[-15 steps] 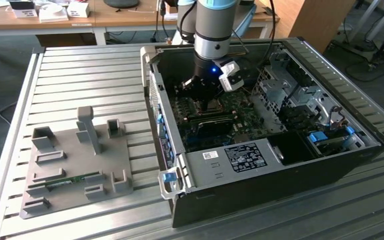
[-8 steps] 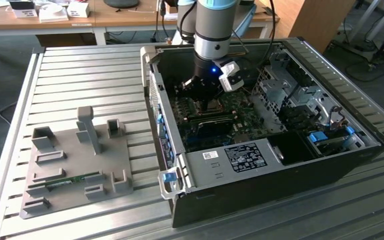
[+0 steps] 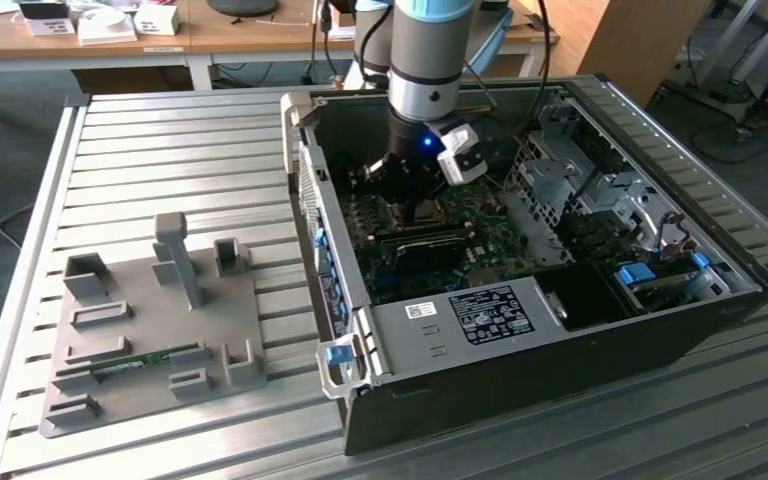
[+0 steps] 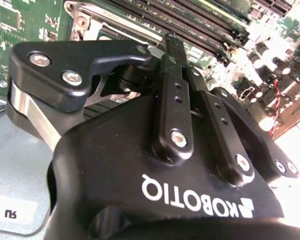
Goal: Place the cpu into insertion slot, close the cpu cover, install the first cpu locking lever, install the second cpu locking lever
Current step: 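Install the second cpu locking lever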
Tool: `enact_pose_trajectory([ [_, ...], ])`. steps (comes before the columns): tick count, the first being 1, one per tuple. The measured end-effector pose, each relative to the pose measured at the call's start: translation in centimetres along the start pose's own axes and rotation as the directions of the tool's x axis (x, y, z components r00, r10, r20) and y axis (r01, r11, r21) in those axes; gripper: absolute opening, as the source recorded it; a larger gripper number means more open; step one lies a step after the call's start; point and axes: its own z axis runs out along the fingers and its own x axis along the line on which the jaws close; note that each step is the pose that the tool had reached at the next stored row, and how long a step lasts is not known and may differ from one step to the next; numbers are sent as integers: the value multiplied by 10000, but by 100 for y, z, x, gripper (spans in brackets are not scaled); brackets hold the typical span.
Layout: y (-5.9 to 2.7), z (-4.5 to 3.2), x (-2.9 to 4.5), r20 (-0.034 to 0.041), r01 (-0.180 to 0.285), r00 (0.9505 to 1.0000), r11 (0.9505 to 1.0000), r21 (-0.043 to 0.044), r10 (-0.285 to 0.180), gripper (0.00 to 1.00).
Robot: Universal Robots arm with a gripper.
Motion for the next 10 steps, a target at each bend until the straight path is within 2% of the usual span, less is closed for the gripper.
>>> enact_pose_trajectory([
  [10, 0, 18, 1, -1, 0, 10000, 10000, 1, 0, 11],
])
